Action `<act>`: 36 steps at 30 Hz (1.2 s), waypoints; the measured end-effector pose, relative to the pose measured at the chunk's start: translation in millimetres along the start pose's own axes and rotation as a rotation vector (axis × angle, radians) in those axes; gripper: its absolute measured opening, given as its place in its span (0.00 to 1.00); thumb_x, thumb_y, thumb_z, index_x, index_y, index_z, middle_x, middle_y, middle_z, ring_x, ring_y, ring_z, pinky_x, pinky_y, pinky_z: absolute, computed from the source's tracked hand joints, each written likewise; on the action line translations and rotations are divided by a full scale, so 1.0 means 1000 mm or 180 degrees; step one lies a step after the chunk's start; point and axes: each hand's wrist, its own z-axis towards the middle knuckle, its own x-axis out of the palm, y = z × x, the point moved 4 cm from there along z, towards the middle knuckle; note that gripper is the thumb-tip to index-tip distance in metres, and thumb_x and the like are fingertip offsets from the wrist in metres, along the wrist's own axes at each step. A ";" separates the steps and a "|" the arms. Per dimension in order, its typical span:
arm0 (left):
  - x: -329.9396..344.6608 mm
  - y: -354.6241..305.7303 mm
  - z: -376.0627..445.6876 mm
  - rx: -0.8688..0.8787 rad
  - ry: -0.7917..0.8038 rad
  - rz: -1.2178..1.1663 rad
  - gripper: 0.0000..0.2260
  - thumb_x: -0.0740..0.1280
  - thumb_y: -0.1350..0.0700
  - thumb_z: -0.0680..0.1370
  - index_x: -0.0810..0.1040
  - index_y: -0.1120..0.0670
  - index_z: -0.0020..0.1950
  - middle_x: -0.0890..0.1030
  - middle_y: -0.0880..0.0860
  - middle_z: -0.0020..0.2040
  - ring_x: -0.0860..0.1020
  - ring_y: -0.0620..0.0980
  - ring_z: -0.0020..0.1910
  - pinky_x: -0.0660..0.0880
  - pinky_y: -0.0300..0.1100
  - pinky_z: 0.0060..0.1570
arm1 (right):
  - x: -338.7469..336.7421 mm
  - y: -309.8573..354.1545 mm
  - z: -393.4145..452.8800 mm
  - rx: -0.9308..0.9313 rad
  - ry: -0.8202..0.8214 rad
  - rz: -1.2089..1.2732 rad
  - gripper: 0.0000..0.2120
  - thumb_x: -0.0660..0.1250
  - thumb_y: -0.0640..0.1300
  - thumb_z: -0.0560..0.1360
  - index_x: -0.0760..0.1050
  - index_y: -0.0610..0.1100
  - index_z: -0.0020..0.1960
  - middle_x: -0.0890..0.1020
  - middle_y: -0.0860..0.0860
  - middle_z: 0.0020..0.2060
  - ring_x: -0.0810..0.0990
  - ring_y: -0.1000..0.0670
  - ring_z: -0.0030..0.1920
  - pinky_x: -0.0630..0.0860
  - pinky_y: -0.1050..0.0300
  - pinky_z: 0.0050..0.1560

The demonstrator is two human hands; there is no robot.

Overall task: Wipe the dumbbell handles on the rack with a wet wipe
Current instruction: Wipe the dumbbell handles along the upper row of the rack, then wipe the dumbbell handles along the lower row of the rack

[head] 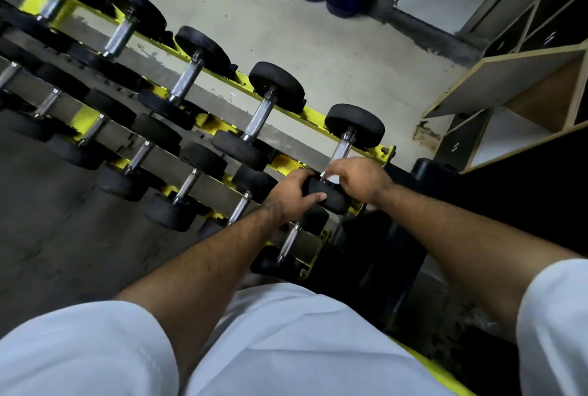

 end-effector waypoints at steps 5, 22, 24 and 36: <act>-0.013 -0.005 -0.012 -0.0275 -0.0206 0.0395 0.27 0.71 0.45 0.76 0.71 0.54 0.72 0.77 0.54 0.67 0.76 0.53 0.64 0.71 0.42 0.62 | -0.019 0.012 -0.004 0.1543 -0.0706 0.1998 0.10 0.69 0.47 0.75 0.84 0.53 0.54 0.85 0.55 0.49 0.82 0.52 0.49 0.77 0.61 0.45; -0.348 0.143 -0.226 -0.1002 -0.2742 -0.0438 0.15 0.74 0.48 0.74 0.81 0.53 0.57 0.83 0.53 0.50 0.81 0.52 0.52 0.76 0.42 0.52 | -0.109 0.322 0.125 0.0202 -0.0516 0.2881 0.08 0.68 0.35 0.78 0.82 0.46 0.51 0.83 0.59 0.38 0.79 0.67 0.34 0.74 0.65 0.41; -0.383 0.180 -0.274 -0.1107 -0.2960 -0.0522 0.14 0.74 0.50 0.74 0.81 0.53 0.56 0.83 0.52 0.48 0.80 0.51 0.50 0.74 0.40 0.48 | -0.100 0.390 0.150 0.0034 -0.0382 0.2851 0.06 0.67 0.35 0.78 0.82 0.41 0.52 0.83 0.57 0.37 0.78 0.66 0.32 0.74 0.67 0.39; -0.502 0.379 -0.494 -0.1840 -0.3878 -0.0954 0.13 0.74 0.52 0.74 0.80 0.55 0.56 0.81 0.50 0.46 0.80 0.51 0.49 0.77 0.45 0.55 | -0.007 0.711 0.262 -0.0994 0.0492 0.2176 0.06 0.71 0.56 0.73 0.85 0.56 0.43 0.86 0.52 0.38 0.78 0.57 0.36 0.77 0.55 0.42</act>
